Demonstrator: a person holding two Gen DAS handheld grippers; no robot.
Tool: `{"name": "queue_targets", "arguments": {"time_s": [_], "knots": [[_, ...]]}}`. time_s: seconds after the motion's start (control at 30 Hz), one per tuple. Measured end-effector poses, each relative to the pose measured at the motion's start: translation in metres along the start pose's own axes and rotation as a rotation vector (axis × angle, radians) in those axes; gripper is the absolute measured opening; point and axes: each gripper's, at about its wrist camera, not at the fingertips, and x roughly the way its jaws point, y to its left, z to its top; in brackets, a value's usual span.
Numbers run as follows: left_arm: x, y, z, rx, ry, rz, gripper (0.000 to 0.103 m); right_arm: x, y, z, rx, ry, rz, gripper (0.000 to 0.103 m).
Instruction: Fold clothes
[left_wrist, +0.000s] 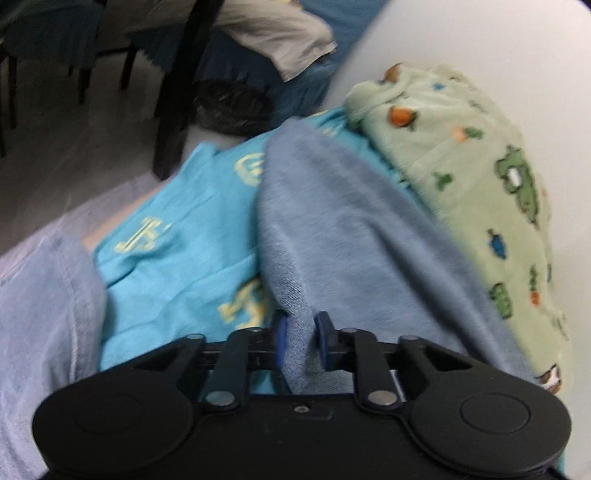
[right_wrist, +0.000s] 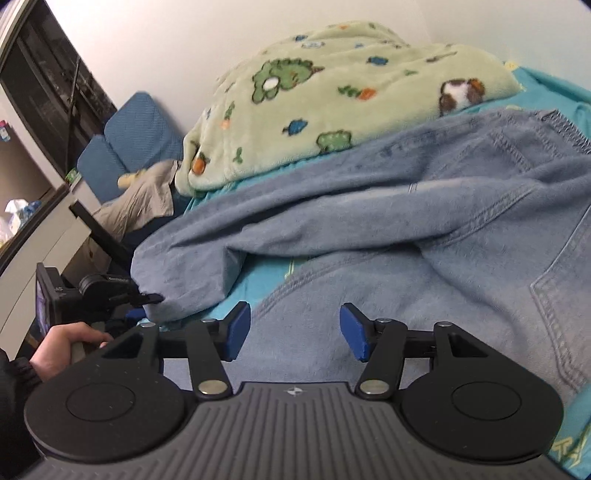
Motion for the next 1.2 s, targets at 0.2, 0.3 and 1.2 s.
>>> {"name": "queue_targets", "arguments": {"time_s": [0.2, 0.3, 1.2], "knots": [[-0.020, -0.083, -0.005, 0.248, -0.079, -0.107, 0.013, 0.001, -0.007, 0.007, 0.043, -0.005, -0.026, 0.056], [-0.003, -0.124, -0.025, 0.332, -0.009, -0.176, 0.013, 0.002, -0.013, 0.008, 0.074, 0.003, -0.052, 0.054], [-0.133, -0.052, -0.069, 0.524, -0.081, -0.147, 0.068, -0.009, 0.031, -0.009, -0.278, -0.061, 0.122, 0.053]]}}
